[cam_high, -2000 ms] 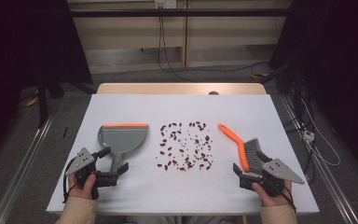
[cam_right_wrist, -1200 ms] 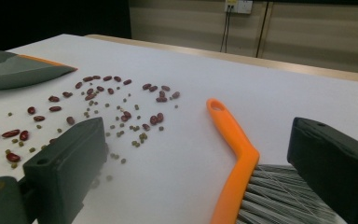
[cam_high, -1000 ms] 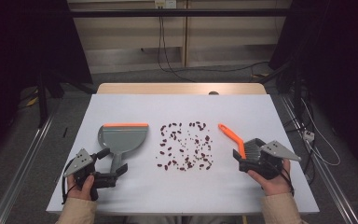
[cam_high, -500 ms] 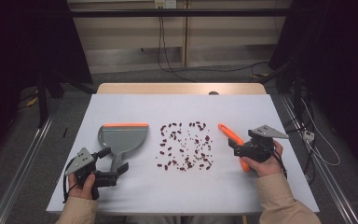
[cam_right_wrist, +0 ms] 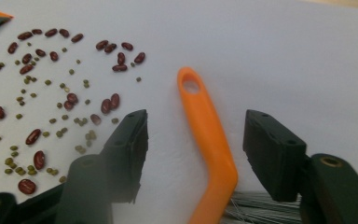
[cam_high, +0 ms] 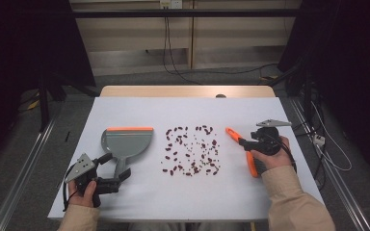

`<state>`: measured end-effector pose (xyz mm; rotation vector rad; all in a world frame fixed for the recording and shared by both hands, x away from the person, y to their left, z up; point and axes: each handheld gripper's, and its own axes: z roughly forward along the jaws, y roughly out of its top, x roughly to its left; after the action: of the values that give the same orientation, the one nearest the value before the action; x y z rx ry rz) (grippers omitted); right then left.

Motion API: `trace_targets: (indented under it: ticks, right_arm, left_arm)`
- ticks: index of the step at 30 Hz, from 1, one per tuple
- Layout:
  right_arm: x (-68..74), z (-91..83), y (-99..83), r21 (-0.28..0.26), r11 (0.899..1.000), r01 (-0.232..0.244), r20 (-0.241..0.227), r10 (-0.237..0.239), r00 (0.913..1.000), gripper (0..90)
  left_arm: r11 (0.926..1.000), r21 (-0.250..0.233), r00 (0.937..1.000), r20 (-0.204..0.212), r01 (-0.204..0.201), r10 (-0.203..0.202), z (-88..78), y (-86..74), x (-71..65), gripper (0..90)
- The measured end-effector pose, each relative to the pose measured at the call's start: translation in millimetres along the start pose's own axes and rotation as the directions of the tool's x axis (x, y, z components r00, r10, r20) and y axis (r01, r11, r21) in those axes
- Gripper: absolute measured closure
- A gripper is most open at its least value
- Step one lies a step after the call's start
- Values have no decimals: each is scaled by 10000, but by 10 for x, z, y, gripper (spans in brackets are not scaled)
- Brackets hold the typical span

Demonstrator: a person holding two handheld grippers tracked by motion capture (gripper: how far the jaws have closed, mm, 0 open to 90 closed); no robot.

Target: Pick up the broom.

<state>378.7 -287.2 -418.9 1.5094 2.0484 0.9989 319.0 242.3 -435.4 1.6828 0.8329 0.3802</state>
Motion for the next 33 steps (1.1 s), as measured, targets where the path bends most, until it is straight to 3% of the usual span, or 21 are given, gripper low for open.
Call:
trace_targets:
  ticks: [5, 14, 24, 27, 31, 33]
  right_arm:
    - [-48, 120, 14, 884, 9961, 77, 284, -102, 9995, 493]
    - [-98, 232, 53, 1952, 9807, -65, 247, 17, 9997, 540]
    - [-118, 324, 55, 2471, 9690, 37, 340, -125, 9993, 622]
    - [-130, 386, 34, 2750, 9614, 37, 268, -115, 9996, 637]
    - [-130, 419, 23, 2852, 9568, 570, 68, -615, 9981, 642]
    - [-164, 422, 29, 2907, 9559, 425, -95, -415, 9991, 655]
  left_arm:
    - [10000, -4, 10000, -49, 43, -43, -19, -4, 6, 32]
    - [10000, 13, 9999, -97, 62, -62, -51, -17, 18, 32]
    - [9999, 74, 9999, -121, 115, -115, -53, -28, 23, 32]
    - [9999, 30, 9998, -112, 156, -156, -57, -26, 20, 33]
    - [9999, 79, 9999, -84, 143, -143, -54, -30, 23, 32]
    - [9999, 93, 9999, -72, 142, -142, -57, -30, 22, 32]
